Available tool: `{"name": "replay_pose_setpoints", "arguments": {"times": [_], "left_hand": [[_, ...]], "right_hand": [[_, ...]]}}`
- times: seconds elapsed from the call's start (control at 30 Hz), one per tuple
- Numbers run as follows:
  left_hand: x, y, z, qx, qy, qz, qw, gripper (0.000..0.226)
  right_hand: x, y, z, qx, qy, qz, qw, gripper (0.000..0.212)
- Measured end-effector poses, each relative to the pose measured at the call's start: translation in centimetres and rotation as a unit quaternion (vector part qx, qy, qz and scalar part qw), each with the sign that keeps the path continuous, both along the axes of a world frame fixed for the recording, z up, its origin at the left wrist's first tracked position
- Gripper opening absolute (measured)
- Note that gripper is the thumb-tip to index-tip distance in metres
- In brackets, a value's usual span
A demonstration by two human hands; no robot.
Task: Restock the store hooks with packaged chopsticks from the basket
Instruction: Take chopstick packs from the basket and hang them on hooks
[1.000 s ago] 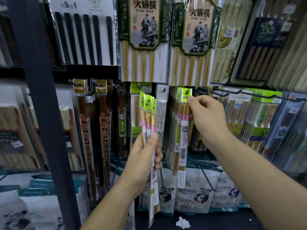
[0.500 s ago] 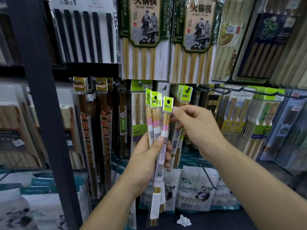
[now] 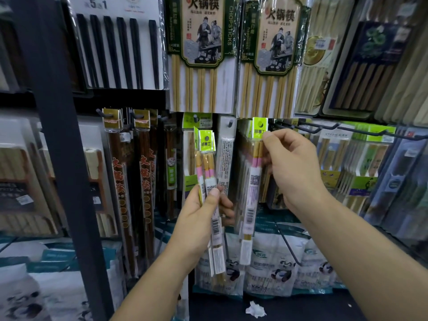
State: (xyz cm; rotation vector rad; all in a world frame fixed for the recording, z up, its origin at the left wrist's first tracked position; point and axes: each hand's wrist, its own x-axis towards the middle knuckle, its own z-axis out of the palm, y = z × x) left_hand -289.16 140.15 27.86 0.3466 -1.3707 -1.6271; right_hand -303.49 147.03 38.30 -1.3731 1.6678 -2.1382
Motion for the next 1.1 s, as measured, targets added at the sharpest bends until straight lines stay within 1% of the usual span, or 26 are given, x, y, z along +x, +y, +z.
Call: {"name": "replay_pose_setpoints", "arguments": {"times": [0.1,0.23,0.33,0.43,0.57,0.7,0.77,0.87,0.93,1.1], "left_hand": [[0.0,-0.1,-0.1,-0.019,-0.025,0.009,0.999,0.020],[0.0,-0.1,-0.2,-0.054,-0.051,0.006,0.997,0.021],[0.1,-0.1,-0.2,-0.058,-0.059,-0.007,0.997,0.032],[0.3,-0.1,-0.1,-0.053,-0.050,-0.023,0.997,0.035],[0.3,0.0,-0.1,-0.024,-0.032,-0.040,0.998,0.023],[0.3,-0.1,-0.3,-0.036,-0.050,-0.041,0.997,0.023],[0.4,-0.1,-0.3,-0.039,-0.042,-0.045,0.997,0.022],[0.3,0.0,-0.3,-0.052,-0.042,-0.046,0.997,0.007],[0.3,0.1,-0.3,-0.052,-0.039,-0.045,0.997,0.003],[0.4,0.2,-0.1,-0.045,-0.036,-0.049,0.997,0.010]], "right_hand": [[-0.6,-0.3,0.1,0.009,0.005,-0.030,0.999,0.030],[-1.2,-0.9,0.0,0.016,-0.004,-0.046,0.999,0.024],[-1.5,-1.2,-0.1,0.024,0.003,-0.061,0.998,0.027],[-1.7,-1.5,-0.5,0.034,0.013,-0.075,0.997,0.033],[-1.9,-1.5,-1.2,0.046,0.014,-0.097,0.994,0.030],[-1.6,-1.0,-1.6,0.041,0.015,-0.116,0.992,0.025],[-0.8,-0.5,-1.7,0.037,0.038,-0.100,0.994,0.024],[0.6,-0.2,-1.8,0.065,0.068,-0.034,0.995,0.021],[1.4,-0.2,-1.9,0.089,0.077,0.000,0.993,0.020],[1.9,-0.4,-2.1,0.092,0.038,0.024,0.995,0.018]]}}
